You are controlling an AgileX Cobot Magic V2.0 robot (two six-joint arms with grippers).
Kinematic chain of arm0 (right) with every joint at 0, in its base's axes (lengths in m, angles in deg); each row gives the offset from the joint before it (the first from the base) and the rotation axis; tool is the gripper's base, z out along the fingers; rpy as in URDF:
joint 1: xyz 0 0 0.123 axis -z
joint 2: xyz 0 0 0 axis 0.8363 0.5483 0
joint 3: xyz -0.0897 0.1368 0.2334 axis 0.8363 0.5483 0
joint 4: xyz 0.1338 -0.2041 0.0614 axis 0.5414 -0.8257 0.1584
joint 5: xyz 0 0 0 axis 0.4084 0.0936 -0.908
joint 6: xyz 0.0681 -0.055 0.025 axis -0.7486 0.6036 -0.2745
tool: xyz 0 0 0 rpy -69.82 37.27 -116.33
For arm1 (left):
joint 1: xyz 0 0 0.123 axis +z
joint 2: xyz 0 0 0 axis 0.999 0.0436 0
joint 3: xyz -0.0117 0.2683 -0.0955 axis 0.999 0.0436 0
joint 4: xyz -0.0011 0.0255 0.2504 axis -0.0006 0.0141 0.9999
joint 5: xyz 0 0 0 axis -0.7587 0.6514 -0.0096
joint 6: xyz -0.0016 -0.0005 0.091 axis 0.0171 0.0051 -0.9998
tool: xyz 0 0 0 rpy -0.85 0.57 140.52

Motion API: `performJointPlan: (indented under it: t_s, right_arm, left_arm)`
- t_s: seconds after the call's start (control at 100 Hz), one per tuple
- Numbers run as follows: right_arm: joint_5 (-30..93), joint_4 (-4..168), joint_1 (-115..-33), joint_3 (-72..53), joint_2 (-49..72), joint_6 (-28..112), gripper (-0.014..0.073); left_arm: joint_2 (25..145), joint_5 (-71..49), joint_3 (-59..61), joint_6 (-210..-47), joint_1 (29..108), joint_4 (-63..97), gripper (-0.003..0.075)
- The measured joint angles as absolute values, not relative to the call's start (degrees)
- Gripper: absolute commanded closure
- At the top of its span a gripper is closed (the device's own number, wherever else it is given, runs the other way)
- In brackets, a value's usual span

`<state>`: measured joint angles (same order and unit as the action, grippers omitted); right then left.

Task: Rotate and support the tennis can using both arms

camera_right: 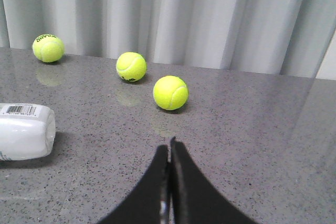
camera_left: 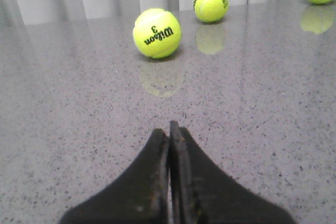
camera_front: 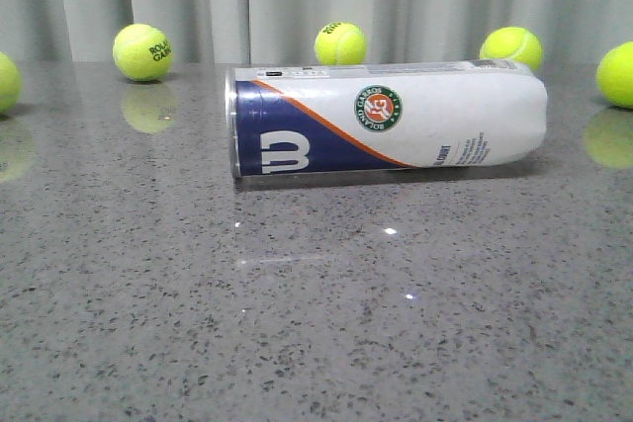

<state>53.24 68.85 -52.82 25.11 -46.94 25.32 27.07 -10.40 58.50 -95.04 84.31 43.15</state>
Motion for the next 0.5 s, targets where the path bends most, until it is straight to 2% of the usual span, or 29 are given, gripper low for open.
performJointPlan:
  t_s: [0.37,0.5]
  right_arm:
    - [53.49,68.85,-52.82,25.11,-46.94,25.32,0.0664]
    - [53.49,68.85,-52.82,25.11,-46.94,25.32,0.0664]
  left_arm:
    - [27.07,0.51,58.50,-95.04,84.31,47.93,0.0739]
    - [27.51,-2.11,56.60,-95.04,84.31,48.02,0.0739]
